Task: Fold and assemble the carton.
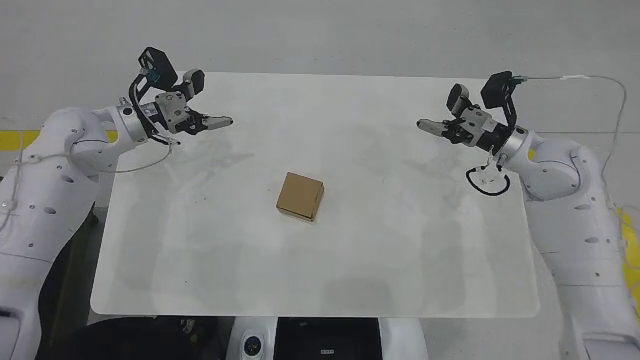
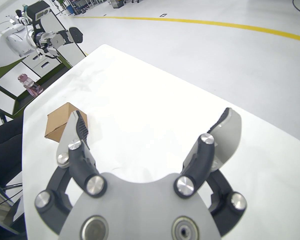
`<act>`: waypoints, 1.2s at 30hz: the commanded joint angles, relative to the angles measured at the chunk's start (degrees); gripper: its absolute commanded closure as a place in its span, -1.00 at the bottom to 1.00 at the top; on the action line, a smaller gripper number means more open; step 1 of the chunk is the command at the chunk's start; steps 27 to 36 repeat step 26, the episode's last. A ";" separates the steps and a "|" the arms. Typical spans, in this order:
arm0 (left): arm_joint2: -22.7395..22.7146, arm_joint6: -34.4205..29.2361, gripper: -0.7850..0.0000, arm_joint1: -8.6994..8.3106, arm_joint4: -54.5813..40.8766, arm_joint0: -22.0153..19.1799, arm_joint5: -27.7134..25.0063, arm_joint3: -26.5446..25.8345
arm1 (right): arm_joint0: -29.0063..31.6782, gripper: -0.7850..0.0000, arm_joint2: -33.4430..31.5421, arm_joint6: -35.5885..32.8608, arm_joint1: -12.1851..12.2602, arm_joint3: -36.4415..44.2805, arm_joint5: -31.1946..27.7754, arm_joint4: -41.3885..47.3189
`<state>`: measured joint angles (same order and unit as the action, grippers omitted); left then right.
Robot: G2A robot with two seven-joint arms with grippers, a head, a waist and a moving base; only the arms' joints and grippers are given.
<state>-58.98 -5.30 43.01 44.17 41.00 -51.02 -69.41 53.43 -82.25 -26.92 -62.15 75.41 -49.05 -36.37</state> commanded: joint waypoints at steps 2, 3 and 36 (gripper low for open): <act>-0.85 -0.05 -1.00 0.02 0.24 -0.22 0.19 0.09 | 0.02 -1.00 -0.42 1.60 0.20 0.71 0.06 -1.64; -1.06 0.18 -1.00 0.06 0.21 -0.23 0.26 0.16 | 0.00 -1.00 -0.42 1.93 0.24 0.86 0.05 -1.99; -1.06 0.18 -1.00 0.06 0.21 -0.23 0.26 0.16 | -0.06 -1.00 -0.43 2.17 0.28 1.00 0.00 -2.19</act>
